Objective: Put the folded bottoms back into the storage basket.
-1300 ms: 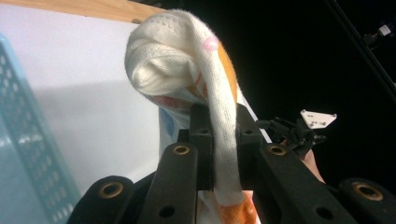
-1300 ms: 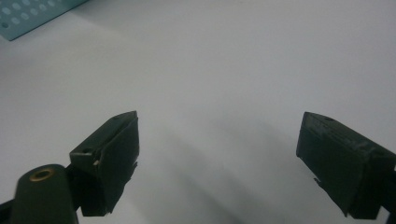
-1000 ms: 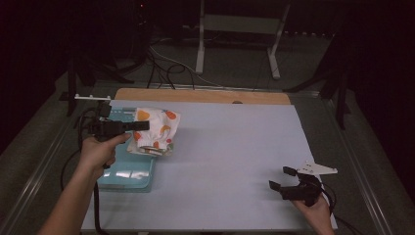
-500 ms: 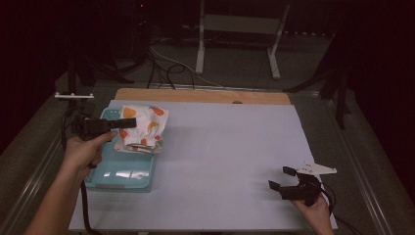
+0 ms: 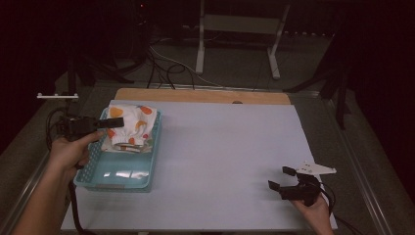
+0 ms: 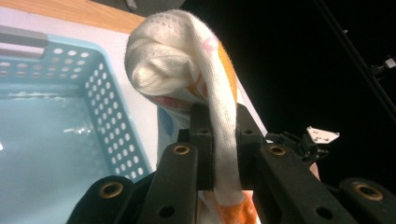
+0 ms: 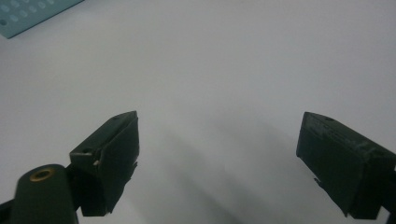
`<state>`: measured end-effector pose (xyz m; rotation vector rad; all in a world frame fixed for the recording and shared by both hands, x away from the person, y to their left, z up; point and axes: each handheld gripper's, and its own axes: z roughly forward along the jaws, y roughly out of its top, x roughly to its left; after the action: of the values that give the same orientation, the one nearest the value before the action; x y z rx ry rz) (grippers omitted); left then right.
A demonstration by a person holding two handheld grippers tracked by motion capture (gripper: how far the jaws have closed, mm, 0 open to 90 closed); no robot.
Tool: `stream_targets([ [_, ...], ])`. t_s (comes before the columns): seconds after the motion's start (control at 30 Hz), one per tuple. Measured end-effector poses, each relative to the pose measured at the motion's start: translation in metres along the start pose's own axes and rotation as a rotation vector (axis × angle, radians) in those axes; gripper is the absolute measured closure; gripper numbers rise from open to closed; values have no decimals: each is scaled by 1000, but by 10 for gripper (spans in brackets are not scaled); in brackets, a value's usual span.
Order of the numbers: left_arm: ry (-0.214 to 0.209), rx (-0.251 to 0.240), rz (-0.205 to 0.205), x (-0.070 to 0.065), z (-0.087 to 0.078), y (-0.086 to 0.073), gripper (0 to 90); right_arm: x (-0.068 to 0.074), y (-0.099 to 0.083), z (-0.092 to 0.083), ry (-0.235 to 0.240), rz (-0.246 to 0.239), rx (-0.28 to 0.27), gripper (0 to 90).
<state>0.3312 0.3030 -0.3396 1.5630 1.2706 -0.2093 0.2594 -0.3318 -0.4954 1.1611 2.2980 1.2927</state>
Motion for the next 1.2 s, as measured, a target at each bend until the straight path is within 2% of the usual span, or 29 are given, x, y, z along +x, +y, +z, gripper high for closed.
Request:
stream_targets([
  [0.43,31,14,-34,21,-3,-10,831,1,0,1,2,3,5,133],
  [0.6,36,26,-47,29,2,-15,831,0,0,1,4,0,6,132],
  [0.7,58,45,-45,33,6,-17,831,0,-1,1,3,1,6,133],
  [0.9,55,53,-63,43,13,-24,831,1,-1,0,3,1,6,133],
  [1.2,75,69,-87,57,17,-32,830,1,-1,0,5,-7,8,133],
])
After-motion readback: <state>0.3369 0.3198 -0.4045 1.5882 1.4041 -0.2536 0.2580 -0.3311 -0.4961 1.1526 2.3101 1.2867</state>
